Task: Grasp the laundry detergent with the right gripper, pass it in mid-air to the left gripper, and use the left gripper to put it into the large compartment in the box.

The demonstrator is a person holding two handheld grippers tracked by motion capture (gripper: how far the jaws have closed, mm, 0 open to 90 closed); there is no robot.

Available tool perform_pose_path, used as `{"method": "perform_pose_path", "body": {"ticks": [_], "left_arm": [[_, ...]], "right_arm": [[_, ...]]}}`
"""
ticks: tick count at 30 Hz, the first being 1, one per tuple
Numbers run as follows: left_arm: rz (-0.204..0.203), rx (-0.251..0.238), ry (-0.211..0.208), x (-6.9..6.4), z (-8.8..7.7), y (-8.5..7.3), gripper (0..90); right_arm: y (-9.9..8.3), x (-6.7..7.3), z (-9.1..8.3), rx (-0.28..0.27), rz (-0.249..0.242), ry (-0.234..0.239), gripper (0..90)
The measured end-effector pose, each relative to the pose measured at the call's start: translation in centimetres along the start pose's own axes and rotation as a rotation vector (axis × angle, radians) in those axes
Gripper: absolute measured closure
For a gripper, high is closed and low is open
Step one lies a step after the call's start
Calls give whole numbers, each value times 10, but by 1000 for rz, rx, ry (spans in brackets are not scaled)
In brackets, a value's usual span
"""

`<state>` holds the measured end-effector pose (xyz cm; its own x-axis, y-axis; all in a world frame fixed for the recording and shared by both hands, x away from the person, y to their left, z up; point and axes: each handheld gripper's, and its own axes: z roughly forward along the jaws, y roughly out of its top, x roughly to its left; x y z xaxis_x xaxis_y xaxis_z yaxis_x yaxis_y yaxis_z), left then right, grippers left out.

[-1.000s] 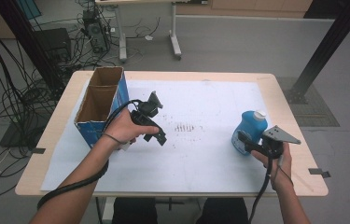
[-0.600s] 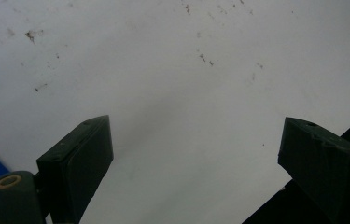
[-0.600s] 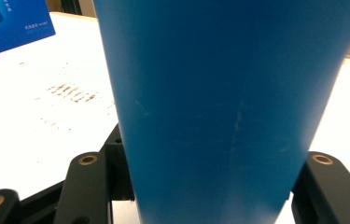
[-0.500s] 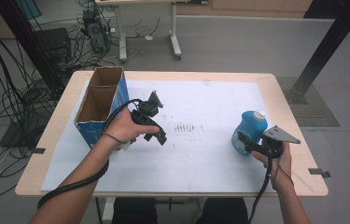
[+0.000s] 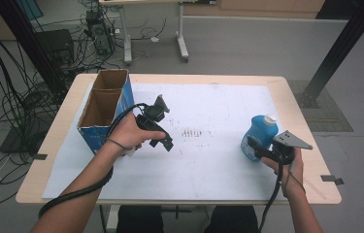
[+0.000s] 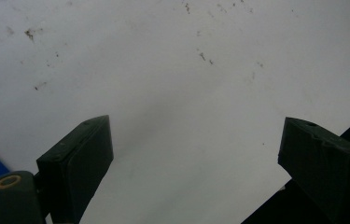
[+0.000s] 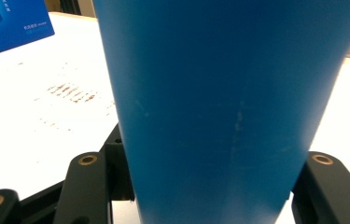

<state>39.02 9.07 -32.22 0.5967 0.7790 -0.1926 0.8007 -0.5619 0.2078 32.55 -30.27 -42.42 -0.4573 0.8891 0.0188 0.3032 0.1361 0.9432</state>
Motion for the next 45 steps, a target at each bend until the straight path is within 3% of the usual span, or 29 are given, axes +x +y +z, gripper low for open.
{"method": "perform_pose_path", "body": {"ticks": [45], "left_arm": [[14,4,13,-5,-3,5,104]], "right_arm": [[-1,0,0,-6,3,0,437]]}}
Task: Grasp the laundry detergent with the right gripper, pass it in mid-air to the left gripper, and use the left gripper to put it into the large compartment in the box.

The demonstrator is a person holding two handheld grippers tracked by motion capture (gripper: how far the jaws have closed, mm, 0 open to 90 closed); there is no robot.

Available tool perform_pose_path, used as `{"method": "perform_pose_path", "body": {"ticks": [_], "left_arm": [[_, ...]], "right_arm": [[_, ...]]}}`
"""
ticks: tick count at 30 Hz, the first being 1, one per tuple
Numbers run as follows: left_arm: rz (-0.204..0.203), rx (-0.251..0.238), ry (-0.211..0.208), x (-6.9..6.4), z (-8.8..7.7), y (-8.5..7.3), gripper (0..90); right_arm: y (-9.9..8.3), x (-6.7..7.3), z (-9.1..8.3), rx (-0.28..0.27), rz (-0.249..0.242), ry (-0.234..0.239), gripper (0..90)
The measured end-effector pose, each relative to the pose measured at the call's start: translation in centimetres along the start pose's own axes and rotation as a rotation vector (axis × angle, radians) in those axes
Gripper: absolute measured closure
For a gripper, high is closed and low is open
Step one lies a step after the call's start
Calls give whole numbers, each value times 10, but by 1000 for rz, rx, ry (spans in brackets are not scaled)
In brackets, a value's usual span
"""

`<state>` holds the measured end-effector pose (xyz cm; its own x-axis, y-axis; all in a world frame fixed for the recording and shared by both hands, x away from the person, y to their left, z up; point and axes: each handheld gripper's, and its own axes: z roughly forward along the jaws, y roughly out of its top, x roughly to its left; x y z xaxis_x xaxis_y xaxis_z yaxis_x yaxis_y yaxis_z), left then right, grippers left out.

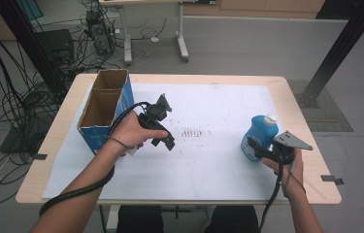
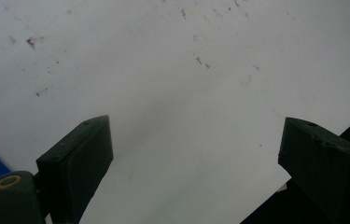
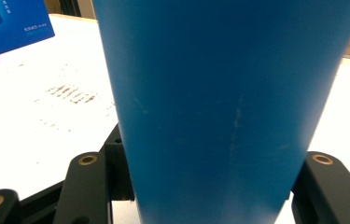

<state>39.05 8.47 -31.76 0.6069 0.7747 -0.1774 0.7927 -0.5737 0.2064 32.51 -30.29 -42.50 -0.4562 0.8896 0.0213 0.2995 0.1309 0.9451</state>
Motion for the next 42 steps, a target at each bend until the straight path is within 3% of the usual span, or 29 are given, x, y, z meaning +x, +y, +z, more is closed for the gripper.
{"method": "perform_pose_path", "body": {"ticks": [22,34,42], "left_arm": [[-5,-1,0,1,0,-1,105],[6,-11,0,3,-9,2,104],[39,-22,9,-1,-23,9,104]], "right_arm": [[0,0,0,-3,-3,-1,440],[4,1,0,21,-16,0,443],[11,4,0,48,-29,50,444]]}}
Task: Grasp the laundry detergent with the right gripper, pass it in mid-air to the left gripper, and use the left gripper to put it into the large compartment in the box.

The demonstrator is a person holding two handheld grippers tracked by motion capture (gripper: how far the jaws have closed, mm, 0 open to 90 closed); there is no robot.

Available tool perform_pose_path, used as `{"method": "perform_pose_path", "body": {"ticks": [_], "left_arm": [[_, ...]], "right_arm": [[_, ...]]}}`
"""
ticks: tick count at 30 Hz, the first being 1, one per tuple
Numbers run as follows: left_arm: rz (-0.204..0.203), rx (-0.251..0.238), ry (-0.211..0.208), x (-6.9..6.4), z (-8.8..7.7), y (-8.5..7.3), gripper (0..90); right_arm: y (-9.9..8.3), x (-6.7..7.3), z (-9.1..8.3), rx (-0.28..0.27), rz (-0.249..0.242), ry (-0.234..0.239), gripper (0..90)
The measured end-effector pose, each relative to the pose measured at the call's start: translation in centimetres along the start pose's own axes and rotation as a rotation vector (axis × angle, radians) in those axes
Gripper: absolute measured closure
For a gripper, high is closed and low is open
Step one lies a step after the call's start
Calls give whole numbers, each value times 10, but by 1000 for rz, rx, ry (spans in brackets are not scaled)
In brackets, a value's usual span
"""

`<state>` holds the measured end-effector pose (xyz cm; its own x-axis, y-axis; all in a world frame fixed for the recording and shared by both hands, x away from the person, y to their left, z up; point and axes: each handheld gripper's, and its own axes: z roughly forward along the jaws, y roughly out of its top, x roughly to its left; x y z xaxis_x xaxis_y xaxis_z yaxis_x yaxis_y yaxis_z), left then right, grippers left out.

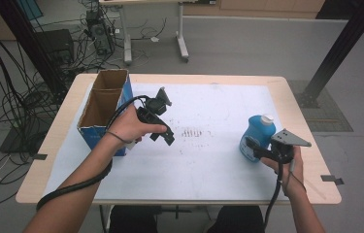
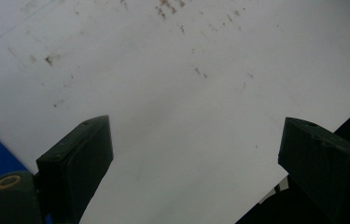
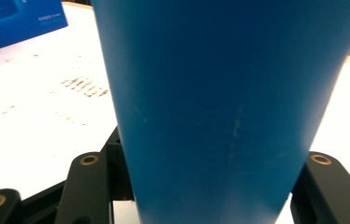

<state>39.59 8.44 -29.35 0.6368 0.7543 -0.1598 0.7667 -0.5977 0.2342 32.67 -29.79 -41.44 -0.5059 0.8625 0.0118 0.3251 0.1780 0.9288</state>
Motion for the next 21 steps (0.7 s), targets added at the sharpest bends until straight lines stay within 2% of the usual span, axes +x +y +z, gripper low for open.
{"method": "perform_pose_path", "body": {"ticks": [5,10,12,13,15,18,19,20,21], "left_arm": [[31,-10,11,-1,-13,7,104],[74,-14,7,-3,-24,11,102],[113,-23,3,-4,-27,12,98],[132,-18,-12,-5,-29,13,98],[169,-16,-10,-7,-32,13,96],[209,-7,-16,-11,-37,13,96],[223,-3,-20,-11,-39,14,96],[230,-4,-18,-12,-40,14,98],[249,-7,-23,-13,-42,14,98]], "right_arm": [[8,-1,0,3,11,34,445],[19,-1,0,-6,25,96,445],[26,1,1,-10,24,135,445],[26,1,1,-10,24,135,445],[32,4,2,-9,10,167,445],[39,8,4,3,-4,220,445],[39,8,4,3,-4,220,445],[43,10,4,3,-4,249,445],[43,10,4,3,-4,249,445]]}}
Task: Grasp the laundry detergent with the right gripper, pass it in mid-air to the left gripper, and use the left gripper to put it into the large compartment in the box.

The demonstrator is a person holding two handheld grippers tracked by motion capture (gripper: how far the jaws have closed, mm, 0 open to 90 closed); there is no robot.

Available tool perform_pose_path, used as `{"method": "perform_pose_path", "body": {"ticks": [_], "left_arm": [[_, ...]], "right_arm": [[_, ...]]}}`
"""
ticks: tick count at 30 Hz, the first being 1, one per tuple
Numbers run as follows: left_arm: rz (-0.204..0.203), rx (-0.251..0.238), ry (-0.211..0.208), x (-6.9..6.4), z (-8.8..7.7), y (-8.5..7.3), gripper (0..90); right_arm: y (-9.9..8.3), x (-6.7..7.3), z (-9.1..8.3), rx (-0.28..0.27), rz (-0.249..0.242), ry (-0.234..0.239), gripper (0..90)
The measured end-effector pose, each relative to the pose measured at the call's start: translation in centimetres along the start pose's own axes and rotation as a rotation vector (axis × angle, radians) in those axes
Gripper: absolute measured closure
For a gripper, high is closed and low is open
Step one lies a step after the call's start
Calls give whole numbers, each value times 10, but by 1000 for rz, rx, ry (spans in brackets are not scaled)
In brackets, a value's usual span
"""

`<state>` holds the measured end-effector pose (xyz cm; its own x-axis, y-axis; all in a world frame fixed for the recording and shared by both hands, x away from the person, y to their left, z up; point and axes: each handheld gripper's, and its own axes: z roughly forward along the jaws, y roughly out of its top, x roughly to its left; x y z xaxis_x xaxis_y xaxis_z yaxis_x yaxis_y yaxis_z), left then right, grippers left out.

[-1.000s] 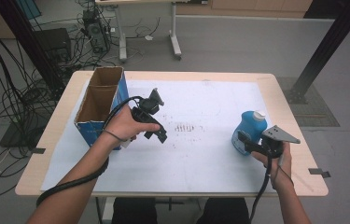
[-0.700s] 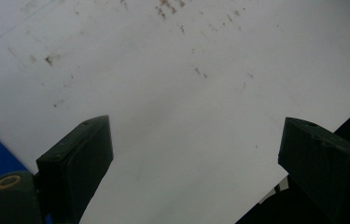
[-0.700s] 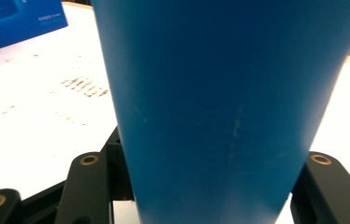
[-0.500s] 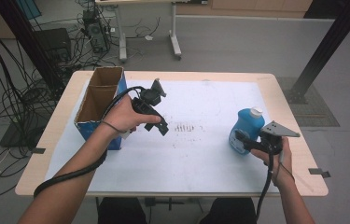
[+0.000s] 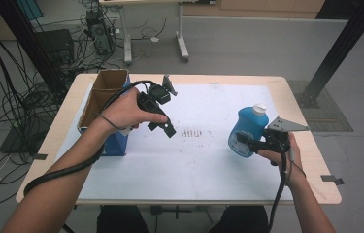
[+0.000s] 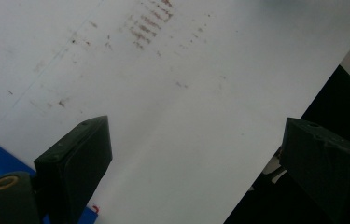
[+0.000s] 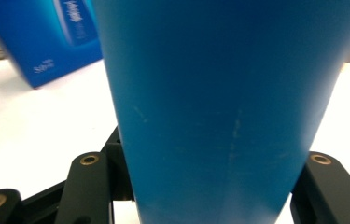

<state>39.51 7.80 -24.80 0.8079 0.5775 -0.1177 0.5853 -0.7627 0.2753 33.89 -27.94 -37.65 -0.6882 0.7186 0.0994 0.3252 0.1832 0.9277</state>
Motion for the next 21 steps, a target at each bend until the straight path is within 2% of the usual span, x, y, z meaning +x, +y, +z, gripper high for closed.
{"method": "perform_pose_path", "body": {"ticks": [2,4,9,10,11,13,16,17,18,19,21], "left_arm": [[18,3,-1,-1,-3,1,100],[52,3,-13,-3,-8,2,98],[104,10,-14,-8,-16,7,100],[130,15,-10,-10,-20,9,100],[130,15,-10,-10,-20,9,101],[153,19,-17,-12,-23,10,99],[208,30,-23,-17,-30,13,100],[208,30,-23,-17,-30,13,100],[223,30,-22,-18,-32,14,100],[240,34,-21,-21,-34,15,100],[252,31,-24,-22,-36,15,100]], "right_arm": [[5,2,2,2,1,46,445],[6,3,2,2,-3,58,445],[18,7,6,9,-28,133,445],[21,9,7,8,-40,149,445],[21,9,7,8,-40,149,445],[25,12,8,8,-51,182,444],[32,16,11,5,-61,240,445],[33,17,11,5,-64,255,444],[33,17,11,5,-64,255,444],[37,20,12,4,-70,284,444],[38,21,13,5,-74,300,444]]}}
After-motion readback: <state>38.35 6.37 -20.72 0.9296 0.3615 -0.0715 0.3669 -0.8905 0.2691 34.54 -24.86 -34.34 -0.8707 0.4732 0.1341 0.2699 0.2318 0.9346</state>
